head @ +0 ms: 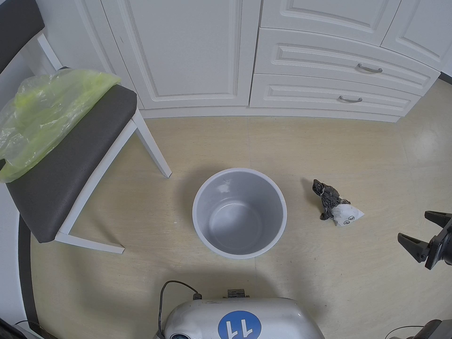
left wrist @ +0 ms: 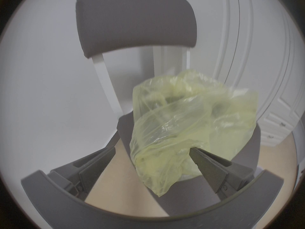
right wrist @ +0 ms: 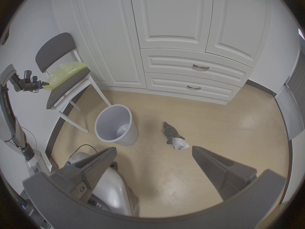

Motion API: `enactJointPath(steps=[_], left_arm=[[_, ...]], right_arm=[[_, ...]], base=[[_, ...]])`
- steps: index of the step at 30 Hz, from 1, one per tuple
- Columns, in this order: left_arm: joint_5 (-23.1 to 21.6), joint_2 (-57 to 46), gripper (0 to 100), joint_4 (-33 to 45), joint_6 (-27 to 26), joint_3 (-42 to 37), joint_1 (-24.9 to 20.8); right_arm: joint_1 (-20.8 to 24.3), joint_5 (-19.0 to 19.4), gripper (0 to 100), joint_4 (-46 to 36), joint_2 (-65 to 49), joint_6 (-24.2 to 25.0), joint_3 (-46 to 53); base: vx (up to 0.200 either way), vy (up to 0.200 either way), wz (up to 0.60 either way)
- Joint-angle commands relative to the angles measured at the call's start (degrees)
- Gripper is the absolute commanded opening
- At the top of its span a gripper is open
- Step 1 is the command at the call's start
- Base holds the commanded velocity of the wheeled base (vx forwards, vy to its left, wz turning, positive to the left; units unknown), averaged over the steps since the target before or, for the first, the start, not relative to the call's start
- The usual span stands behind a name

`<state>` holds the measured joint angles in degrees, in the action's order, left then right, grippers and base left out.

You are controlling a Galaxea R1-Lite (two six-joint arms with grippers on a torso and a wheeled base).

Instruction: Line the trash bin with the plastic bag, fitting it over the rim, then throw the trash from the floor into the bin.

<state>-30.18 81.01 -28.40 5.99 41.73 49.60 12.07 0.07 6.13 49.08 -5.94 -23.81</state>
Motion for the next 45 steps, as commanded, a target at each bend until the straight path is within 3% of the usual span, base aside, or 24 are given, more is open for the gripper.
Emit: enactJointPath(steps=[1,14,18,20,23,25,26,27,31,37,39,41,42,45], left_arm=[[-0.05,-4.19,100,-1.65,2.8,0.55,0.05],[-1.19,-7.71,100,-1.74,3.59,-1.21,-0.03],[-9.19,-13.33,100,-1.39,-0.1,-7.36,-3.11],[-10.95,-14.91,100,-1.48,-3.44,-9.56,-5.48],[-11.12,-11.57,100,-0.86,-18.47,-8.77,-14.01],[-11.04,-7.71,100,-0.42,-27.08,-8.68,-14.54],[-11.04,-7.0,100,-0.34,-28.57,-8.68,-14.54],[-10.6,-3.57,100,-0.07,-34.55,-8.68,-14.45],[-7.26,2.84,100,-1.48,-41.84,-8.86,-12.43],[-7.87,2.84,100,-8.77,-40.09,-11.58,-9.0],[-7.87,2.58,100,-17.04,-34.81,-14.22,-8.21],[-7.87,2.67,100,-20.46,-31.47,-15.01,-8.21],[-7.7,2.67,100,-26.44,-25.41,-15.98,-8.38],[-7.52,2.84,100,-32.42,-20.05,-16.59,-8.47]], right_arm=[[0.59,-0.07,100,0.11,-0.21,-0.39,0.17],[0.94,-0.16,100,0.11,-1.18,-1.36,0.43],[1.03,-0.16,100,-0.24,-0.83,-1.62,0.61],[1.47,-0.25,100,-0.16,-1.09,-1.8,0.78],[1.64,-0.42,100,-0.24,-1.35,-1.89,1.13],[1.64,-0.42,100,-0.07,-1.27,-1.89,1.31],[1.64,-0.42,100,0.02,-1.27,-1.89,1.31],[1.64,-0.42,100,0.02,-0.83,-1.8,1.31],[2.35,-0.25,100,-0.07,-0.39,-1.97,1.4],[2.7,-0.25,100,0.11,0.75,-1.89,1.4],[2.78,-0.25,100,0.11,1.11,-1.89,1.4],[2.78,-0.25,100,0.02,1.11,-1.89,1.48],[2.78,-0.25,100,0.02,1.19,-1.89,1.48],[2.7,-0.25,100,0.02,1.19,-1.89,1.57]], base=[[0.0,0.0,0.0],[0.0,0.0,0.0],[0.0,0.0,0.0],[0.0,0.0,0.0],[0.0,0.0,0.0],[0.0,0.0,0.0],[0.0,0.0,0.0],[0.0,0.0,0.0],[0.0,0.0,0.0],[0.0,0.0,0.0],[0.0,0.0,0.0],[0.0,0.0,0.0],[0.0,0.0,0.0],[0.0,0.0,0.0]])
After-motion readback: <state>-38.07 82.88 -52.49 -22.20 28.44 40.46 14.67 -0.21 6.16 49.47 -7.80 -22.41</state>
